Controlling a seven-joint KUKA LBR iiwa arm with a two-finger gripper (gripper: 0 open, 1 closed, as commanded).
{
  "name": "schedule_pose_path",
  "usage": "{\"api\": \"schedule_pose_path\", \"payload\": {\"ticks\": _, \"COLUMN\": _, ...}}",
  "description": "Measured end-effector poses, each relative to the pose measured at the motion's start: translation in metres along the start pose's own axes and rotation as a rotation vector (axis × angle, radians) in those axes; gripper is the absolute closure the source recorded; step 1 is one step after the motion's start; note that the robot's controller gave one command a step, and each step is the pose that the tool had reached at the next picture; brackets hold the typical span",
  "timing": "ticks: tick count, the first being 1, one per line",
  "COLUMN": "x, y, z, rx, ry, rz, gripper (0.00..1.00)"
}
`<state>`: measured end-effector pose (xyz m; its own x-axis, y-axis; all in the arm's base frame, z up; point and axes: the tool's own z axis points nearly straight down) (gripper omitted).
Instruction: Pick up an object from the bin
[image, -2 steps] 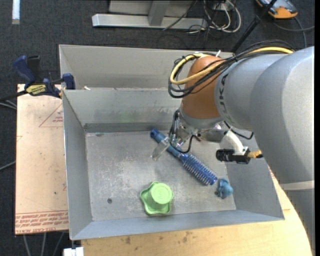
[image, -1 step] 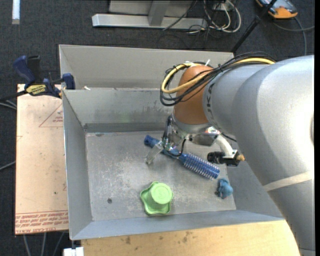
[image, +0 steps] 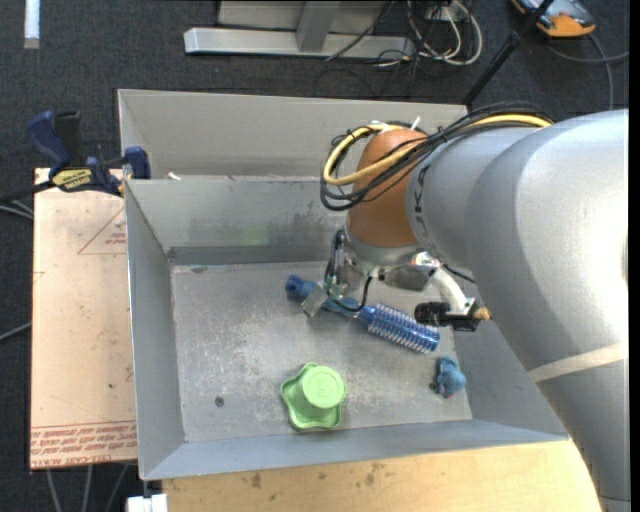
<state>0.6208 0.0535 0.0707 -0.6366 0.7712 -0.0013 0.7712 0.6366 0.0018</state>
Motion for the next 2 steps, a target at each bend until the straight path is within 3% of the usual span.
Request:
{"api": "schedule_pose_path", "payload": {"ticks": 1, "x": 0.038, "y": 0.005, "z": -0.07, "rx": -0.004, "ry": 0.0, "rz": 0.071, "gripper": 1.0}}
{"api": "schedule_pose_path", "payload": {"ticks": 2, "x": 0.061, "y": 0.018, "z": -0.142, "rx": -0.006, "ry": -0.001, "rz": 0.05, "gripper": 1.0}}
